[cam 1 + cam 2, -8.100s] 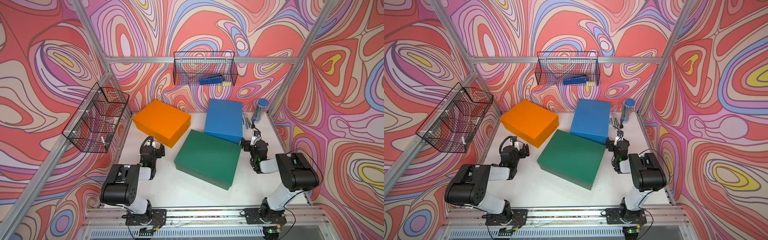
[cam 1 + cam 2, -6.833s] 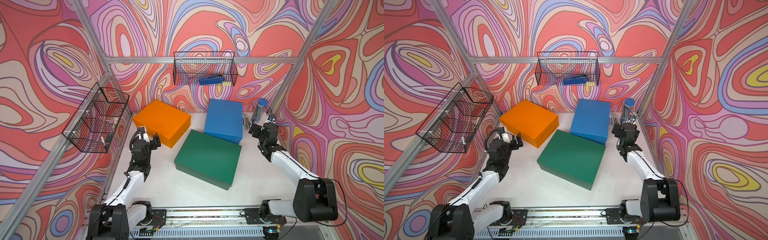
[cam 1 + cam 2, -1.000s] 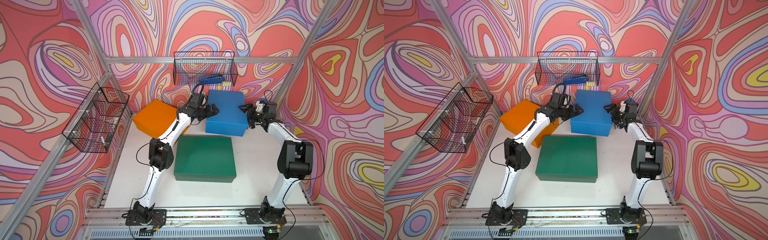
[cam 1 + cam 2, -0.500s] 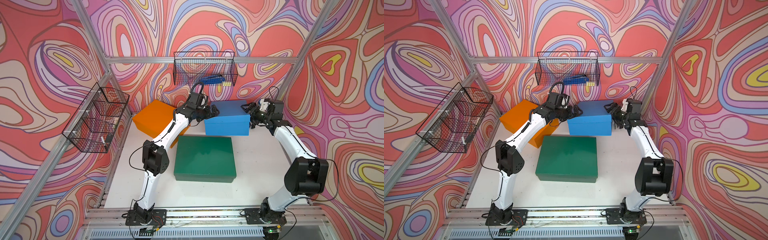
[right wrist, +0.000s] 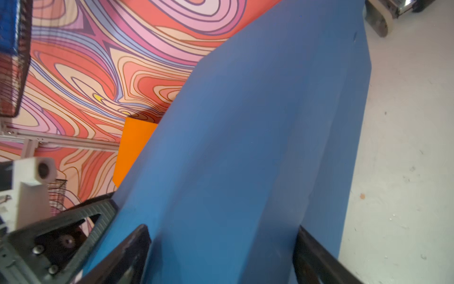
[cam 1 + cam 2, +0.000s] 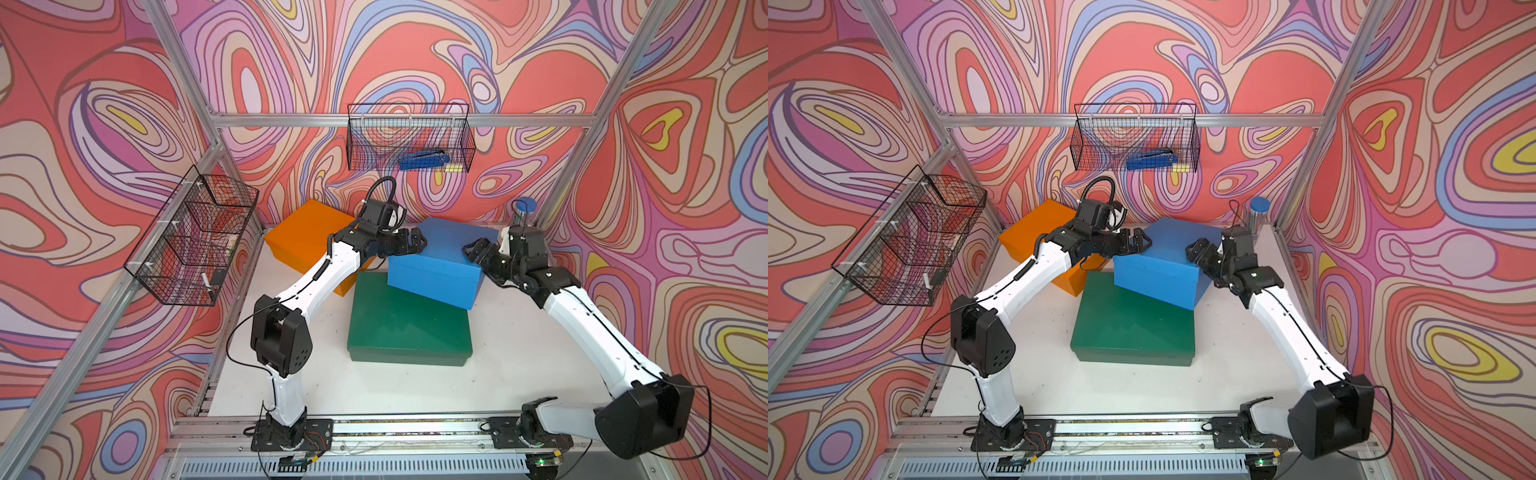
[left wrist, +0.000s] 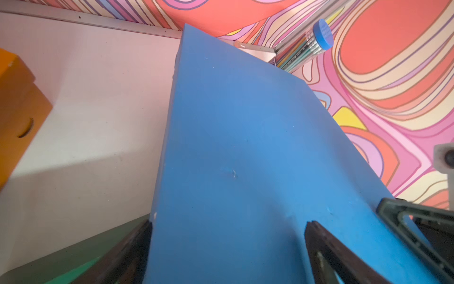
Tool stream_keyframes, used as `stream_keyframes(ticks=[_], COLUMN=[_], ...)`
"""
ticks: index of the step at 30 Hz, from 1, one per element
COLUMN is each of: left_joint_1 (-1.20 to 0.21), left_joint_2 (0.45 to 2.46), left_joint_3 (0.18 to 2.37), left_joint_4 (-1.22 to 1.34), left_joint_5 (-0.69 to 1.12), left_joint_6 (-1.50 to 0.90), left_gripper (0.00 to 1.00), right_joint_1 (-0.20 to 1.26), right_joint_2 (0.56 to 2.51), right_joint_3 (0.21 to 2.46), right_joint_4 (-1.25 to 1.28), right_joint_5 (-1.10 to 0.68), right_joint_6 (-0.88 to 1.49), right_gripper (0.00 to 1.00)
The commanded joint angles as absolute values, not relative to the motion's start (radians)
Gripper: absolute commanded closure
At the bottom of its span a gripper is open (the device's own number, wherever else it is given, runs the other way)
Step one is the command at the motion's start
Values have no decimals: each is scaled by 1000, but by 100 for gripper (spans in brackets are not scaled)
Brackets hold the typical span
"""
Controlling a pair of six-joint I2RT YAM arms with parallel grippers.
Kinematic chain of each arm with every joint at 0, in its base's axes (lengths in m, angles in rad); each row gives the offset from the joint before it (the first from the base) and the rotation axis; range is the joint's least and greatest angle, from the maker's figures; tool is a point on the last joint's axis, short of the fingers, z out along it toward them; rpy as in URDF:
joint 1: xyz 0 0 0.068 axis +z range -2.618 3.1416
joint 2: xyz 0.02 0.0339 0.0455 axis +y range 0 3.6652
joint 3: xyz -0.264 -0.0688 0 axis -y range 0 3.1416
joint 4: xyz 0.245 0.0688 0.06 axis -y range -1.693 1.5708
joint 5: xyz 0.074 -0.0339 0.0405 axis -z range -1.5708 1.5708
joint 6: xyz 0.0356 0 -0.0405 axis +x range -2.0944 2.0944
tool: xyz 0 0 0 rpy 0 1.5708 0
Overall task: Stack the shoeboxes
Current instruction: Place the shoebox at the shoebox.
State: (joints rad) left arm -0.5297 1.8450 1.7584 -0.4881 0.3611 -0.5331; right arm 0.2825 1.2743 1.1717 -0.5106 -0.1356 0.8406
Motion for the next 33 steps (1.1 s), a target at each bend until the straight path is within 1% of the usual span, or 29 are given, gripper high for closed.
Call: stream_keyframes(ticks=[1, 5, 9, 14, 20, 24, 28, 33], left_joint_1=[-591, -539, -522, -501, -491, -491, -491, -491], left_joint_2=[1775, 1736, 1720, 1683, 1592, 1527, 1505, 1412], left_joint_3=[1704, 1613, 1597, 1606, 1605, 1550, 1516, 1447], left_joint_4=[-398, -354, -375, -449, -588, -632, -697, -734], left_joint_5=[497, 506, 483, 406, 309, 247, 233, 195], left_joint_6=[-480, -511, -492, -449, -359, -314, -295, -289], left_gripper=[2, 2, 1, 0, 0, 0, 0, 0], right_joint_1=[428, 507, 548, 552, 560, 580, 613, 660], right_joint_2=[1227, 1178, 1151, 1156, 1174, 1173, 1180, 1169], right_joint_3=[1121, 1054, 1032, 1023, 1022, 999, 1003, 1013], right_joint_4=[-463, -475, -499, -513, -512, -479, -476, -488], right_joint_5=[-220, -115, -54, -57, -60, -51, -36, 17], right_joint_6=[917, 968, 985, 977, 981, 1008, 1020, 1037], right_gripper=[11, 11, 9, 9, 8, 8, 8, 8])
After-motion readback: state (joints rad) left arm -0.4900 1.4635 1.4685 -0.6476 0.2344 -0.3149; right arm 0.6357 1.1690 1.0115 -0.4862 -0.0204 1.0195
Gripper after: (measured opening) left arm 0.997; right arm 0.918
